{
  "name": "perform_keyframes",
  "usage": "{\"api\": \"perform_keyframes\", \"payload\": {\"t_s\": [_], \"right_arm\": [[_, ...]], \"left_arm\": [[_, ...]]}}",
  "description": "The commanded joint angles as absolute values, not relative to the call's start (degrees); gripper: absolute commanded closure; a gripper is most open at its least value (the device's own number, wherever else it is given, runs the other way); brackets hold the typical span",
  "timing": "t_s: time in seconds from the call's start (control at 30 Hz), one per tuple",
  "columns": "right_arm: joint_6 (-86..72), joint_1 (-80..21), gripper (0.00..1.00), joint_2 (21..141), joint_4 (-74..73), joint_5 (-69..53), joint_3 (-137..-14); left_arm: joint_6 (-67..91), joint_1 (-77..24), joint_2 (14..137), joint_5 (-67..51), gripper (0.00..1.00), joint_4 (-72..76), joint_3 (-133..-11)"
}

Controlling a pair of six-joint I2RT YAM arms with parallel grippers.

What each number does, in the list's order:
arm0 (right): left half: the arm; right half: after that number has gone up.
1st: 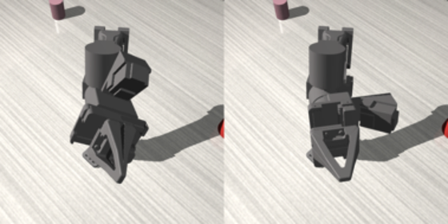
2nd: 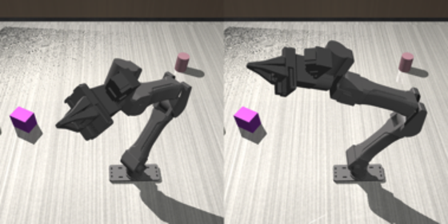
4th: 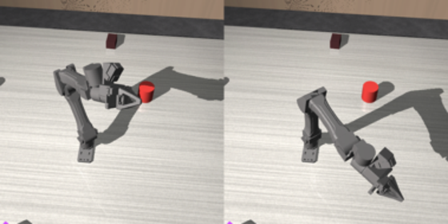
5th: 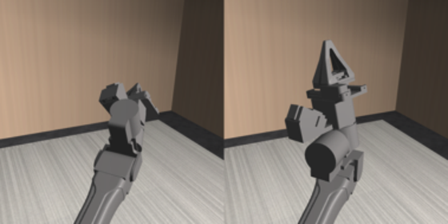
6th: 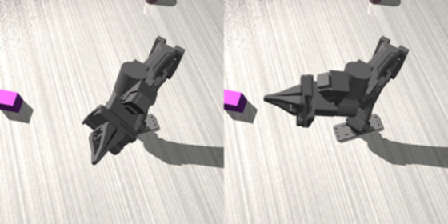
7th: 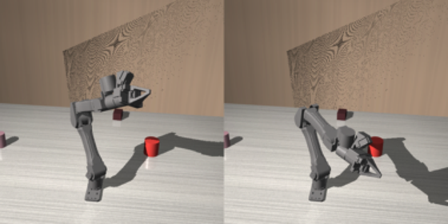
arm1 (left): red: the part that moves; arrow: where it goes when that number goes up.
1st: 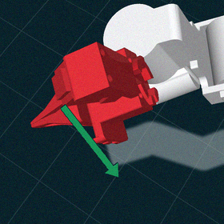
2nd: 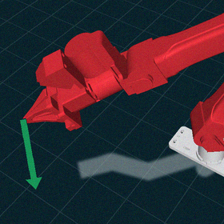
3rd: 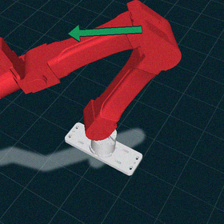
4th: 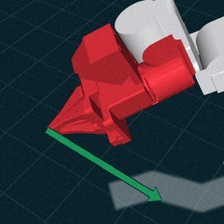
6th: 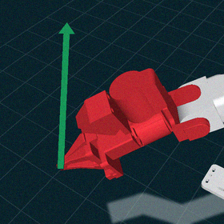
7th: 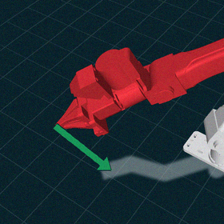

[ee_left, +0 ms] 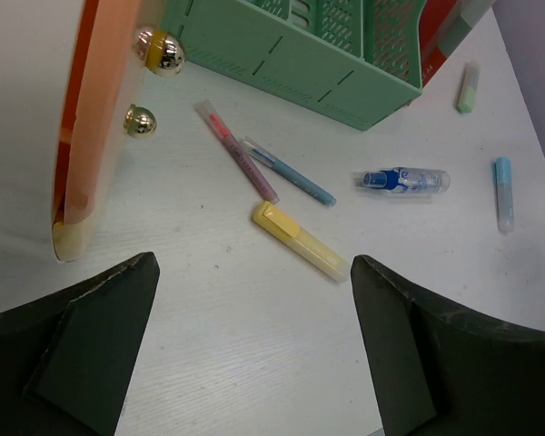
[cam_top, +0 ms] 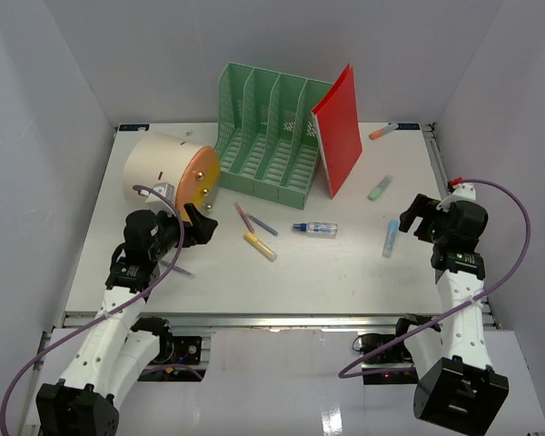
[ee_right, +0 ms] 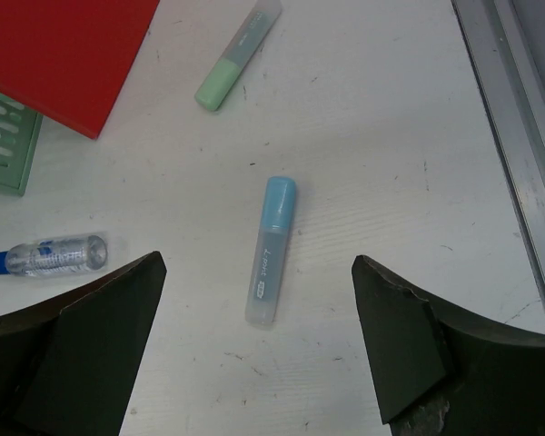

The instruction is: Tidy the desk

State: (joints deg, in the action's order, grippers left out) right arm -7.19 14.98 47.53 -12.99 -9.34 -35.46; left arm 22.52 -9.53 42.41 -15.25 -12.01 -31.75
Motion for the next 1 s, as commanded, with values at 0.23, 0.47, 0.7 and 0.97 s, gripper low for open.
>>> {"api": "perform_keyframes", "payload": {"t_s": [0.23, 0.47, 0.7, 0.97], "right_arm": [[9.29, 15.25, 0.10, 41.15, -7.14, -35.32, -29.14], [23.30, 15.21, 0.10, 42.80, -15.95, -51.86, -30.65], [26.38, 15.21, 0.10, 43.19, -18.48, -52.84, -32.43], [26.01, 15.21, 0.10, 40.56, -17.47, -52.12, -31.40]], "left_arm": [[26.80, -9.94, 43.70, -11.90, 0.02, -15.22, -34.32], [33.18, -18.05, 46.84, -2.78, 0.02, -21.96, -41.81], [39.55, -37.16, 62.72, 24.87, 0.02, -35.00, -63.80], [56.32, -43.27, 82.06, 49.00, 0.17, -56.36, -86.11]]}}
